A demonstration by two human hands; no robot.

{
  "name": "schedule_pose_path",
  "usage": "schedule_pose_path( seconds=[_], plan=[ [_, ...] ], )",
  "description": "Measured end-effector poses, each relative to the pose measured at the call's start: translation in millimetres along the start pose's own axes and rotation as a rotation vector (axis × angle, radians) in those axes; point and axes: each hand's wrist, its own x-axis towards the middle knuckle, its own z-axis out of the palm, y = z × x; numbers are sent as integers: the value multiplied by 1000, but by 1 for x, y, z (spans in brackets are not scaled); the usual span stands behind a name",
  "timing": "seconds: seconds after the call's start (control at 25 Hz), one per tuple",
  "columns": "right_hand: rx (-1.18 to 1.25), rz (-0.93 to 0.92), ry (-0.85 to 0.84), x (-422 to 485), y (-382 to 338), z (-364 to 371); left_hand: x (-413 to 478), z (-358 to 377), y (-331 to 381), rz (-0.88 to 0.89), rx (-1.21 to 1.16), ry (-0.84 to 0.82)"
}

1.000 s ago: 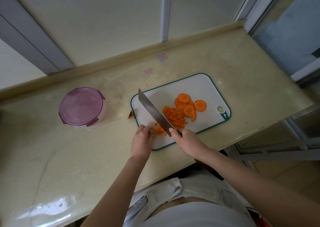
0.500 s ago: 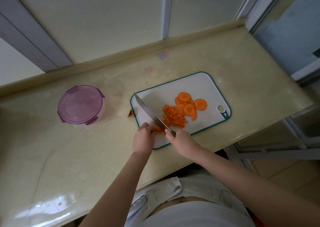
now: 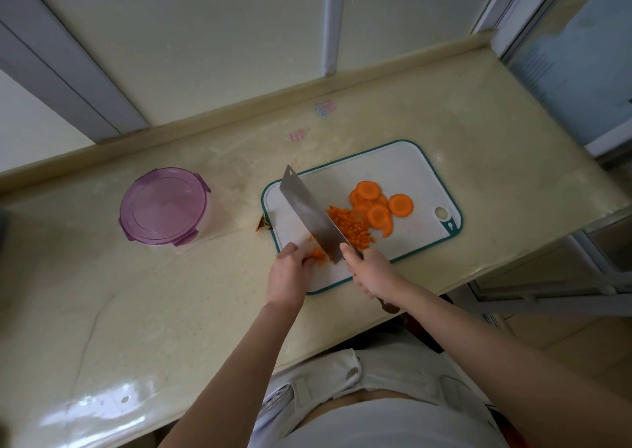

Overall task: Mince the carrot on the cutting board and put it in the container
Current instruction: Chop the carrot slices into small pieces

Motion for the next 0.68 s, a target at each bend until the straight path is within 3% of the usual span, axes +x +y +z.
schedule_pose_path(
  seconds=[0.4, 0.68],
  plan=[
    [-96, -140, 71, -20, -7, -11, 2, 1, 2, -38, -18, 32],
    [-227, -111, 63, -22, -8, 2, 8, -1, 6, -101, 1, 5]
  ],
)
